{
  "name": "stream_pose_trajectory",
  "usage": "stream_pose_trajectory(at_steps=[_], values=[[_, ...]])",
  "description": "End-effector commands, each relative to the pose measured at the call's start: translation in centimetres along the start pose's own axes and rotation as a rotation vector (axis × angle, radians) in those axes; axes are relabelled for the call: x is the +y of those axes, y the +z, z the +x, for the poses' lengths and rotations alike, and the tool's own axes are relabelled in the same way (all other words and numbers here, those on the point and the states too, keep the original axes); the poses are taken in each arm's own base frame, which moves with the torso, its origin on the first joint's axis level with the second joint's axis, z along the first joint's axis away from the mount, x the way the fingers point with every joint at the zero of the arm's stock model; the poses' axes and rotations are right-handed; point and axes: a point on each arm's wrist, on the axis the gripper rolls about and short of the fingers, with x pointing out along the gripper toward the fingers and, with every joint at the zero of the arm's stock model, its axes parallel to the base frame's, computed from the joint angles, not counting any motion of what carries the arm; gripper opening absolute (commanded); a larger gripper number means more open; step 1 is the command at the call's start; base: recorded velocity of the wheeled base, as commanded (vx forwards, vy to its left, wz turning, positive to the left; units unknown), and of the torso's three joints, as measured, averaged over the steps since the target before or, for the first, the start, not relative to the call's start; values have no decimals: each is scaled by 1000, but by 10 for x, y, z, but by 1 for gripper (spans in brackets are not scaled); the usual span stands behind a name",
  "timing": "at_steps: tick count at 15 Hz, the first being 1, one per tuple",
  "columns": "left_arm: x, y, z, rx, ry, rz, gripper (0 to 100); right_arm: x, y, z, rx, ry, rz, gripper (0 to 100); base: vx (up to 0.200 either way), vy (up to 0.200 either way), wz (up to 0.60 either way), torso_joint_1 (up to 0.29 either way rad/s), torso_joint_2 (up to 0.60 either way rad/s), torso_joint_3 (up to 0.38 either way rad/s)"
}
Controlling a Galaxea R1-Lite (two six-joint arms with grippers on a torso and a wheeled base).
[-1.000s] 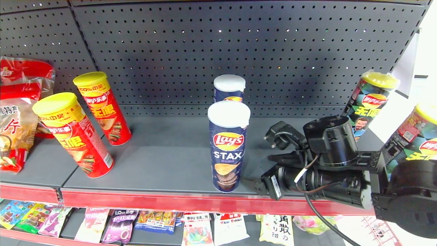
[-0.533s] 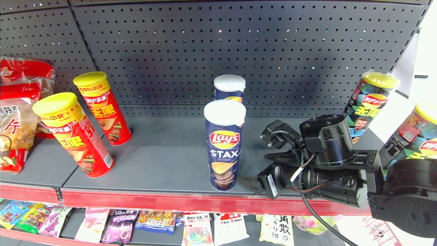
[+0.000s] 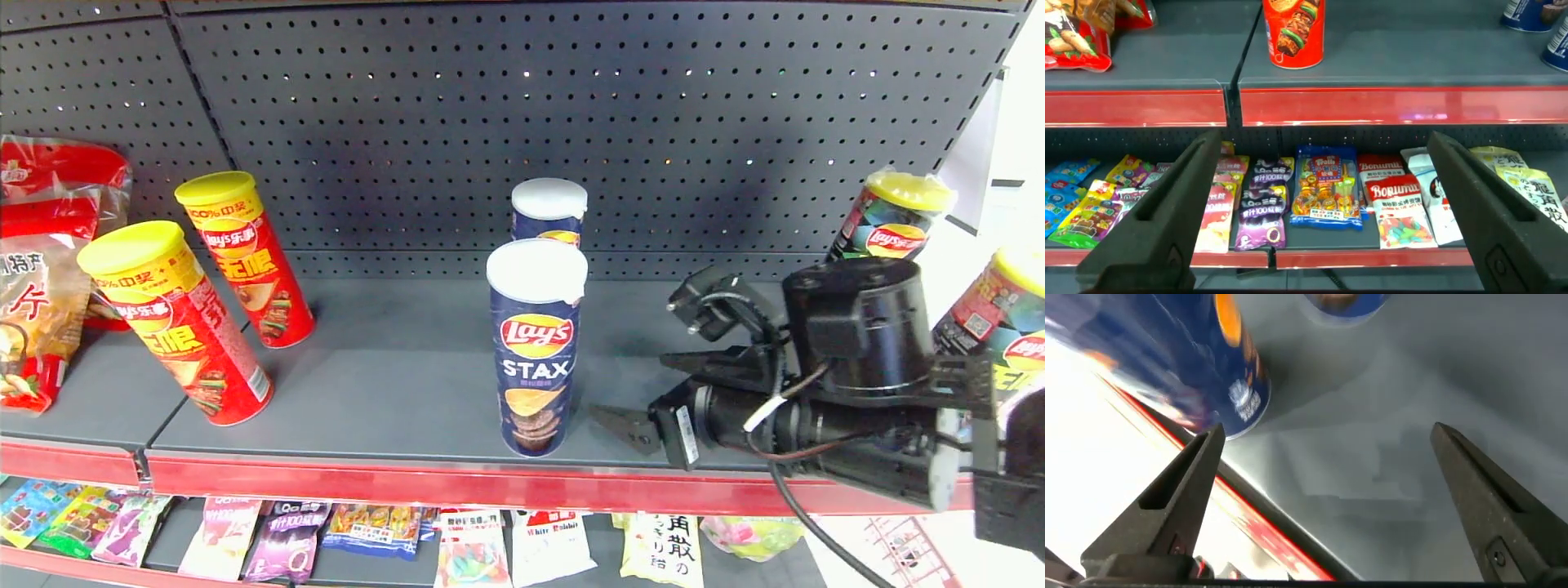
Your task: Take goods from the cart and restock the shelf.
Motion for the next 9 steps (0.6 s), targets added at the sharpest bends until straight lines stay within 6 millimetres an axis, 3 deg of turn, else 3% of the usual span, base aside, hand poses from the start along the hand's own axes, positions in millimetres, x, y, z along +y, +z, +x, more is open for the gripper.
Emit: stream_pose_trajectory(at_steps=[1,6,8,9], values=[[0,0,0,0,0,0,100,-2,-3,-79,-156,-4,12,100,0,0,0,0,0,0],[0,0,0,0,0,0,100,-27,-99,-194,-292,-75,48,100,0,0,0,0,0,0],[0,0,0,0,0,0,100,-32,-128,-226,-222,-151,50,100,0,0,0,0,0,0],[0,0,0,-1,0,0,100,-31,-150,-245,-163,-270,84,100,0,0,0,0,0,0]])
